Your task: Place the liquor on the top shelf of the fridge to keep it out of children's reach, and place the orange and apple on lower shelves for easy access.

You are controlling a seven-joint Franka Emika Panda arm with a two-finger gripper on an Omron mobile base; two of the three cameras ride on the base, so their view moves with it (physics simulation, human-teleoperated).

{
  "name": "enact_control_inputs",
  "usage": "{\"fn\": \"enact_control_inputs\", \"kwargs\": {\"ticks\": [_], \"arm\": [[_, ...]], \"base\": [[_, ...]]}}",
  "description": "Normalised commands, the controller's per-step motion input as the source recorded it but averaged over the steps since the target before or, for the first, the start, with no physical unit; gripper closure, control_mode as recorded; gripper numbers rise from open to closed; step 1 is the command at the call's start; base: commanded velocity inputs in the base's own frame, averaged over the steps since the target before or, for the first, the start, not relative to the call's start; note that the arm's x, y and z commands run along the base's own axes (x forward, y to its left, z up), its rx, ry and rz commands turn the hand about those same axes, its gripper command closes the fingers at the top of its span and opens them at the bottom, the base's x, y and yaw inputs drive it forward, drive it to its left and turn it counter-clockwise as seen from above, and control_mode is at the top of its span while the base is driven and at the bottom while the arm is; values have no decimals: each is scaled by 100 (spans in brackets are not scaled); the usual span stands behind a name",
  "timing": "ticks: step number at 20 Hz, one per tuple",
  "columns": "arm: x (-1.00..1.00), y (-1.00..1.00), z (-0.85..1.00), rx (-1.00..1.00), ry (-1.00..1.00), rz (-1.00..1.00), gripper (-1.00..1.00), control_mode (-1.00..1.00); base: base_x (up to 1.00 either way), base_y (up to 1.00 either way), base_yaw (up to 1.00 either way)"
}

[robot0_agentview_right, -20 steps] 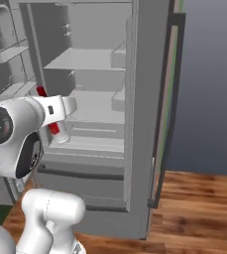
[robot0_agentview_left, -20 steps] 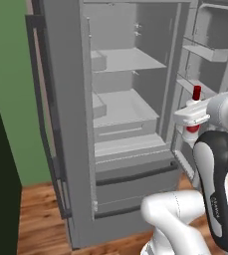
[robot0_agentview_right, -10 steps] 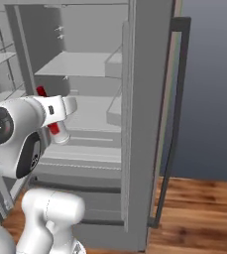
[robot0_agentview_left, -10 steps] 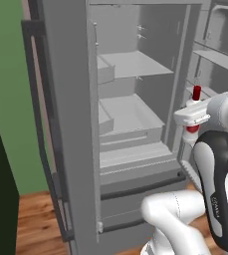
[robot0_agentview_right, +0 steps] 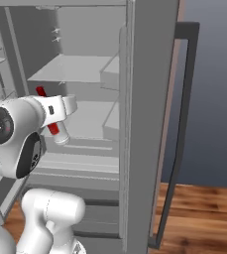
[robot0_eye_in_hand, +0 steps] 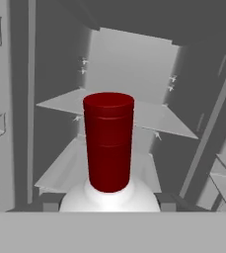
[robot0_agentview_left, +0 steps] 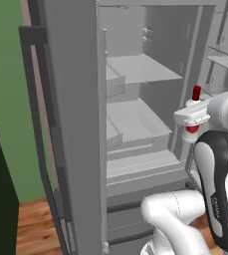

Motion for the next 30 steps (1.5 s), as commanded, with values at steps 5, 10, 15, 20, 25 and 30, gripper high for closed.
{"fn": "enact_control_inputs", "kwargs": {"ticks": [5,10,15,20,25,30], "arm": [[0,0,0,0,0,0,100,100],[0,0,0,0,0,0,100,100],[13,5,0,0,0,0,100,-100],[3,5,1,0,-2,0,100,-100],[0,13,14,0,-6,0,100,-100],[0,20,30,0,-9,-2,100,-100]], "base": [[43,0,2],[30,1,2],[4,1,0],[0,0,0],[0,0,0],[0,0,0]]}}
